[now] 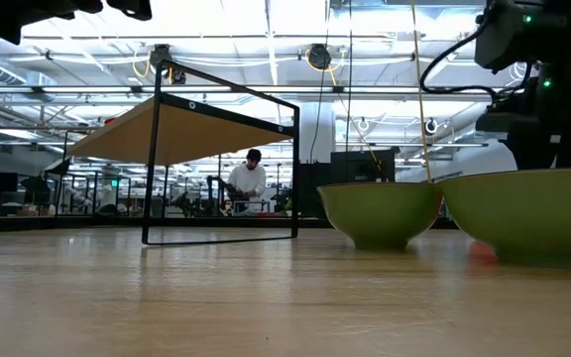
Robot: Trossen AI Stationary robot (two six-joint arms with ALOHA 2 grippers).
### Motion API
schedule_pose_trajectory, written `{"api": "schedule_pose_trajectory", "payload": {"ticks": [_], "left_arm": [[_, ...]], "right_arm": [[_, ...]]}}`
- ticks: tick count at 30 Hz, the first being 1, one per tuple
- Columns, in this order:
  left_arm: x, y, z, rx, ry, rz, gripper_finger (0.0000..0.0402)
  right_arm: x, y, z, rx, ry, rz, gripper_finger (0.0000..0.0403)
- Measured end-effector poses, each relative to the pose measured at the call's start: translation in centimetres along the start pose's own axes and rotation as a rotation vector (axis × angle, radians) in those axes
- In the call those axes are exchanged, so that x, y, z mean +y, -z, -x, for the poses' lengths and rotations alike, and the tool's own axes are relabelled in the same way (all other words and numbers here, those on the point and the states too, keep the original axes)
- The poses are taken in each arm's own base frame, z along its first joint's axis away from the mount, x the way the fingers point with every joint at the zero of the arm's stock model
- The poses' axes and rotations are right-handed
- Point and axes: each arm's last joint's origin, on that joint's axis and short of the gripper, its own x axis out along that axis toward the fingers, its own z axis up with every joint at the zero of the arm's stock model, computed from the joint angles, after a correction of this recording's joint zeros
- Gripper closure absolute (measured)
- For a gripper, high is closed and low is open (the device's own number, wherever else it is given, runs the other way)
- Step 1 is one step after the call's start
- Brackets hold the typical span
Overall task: Pick & Place Mini bowls
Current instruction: Stack the top red bowl on the red bowl on the shelf
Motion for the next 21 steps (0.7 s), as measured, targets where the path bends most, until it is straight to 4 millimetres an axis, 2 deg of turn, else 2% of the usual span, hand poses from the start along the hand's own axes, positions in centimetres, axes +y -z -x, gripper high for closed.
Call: {"api": "schedule_pose_trajectory", "payload": {"ticks": [10, 21], "left_arm": [[0.0, 0.0, 0.0, 0.001, 0.0, 0.042, 0.0236], [0.0, 0.0, 0.0, 0.001, 0.0, 0.04, 0.0236]], "right_arm": [[0.0, 0.3, -0.9, 0.017, -0.025, 0.013, 0.0267], [-0.6, 1.2, -3.0, 0.102, -0.03, 0.03, 0.0301]]}}
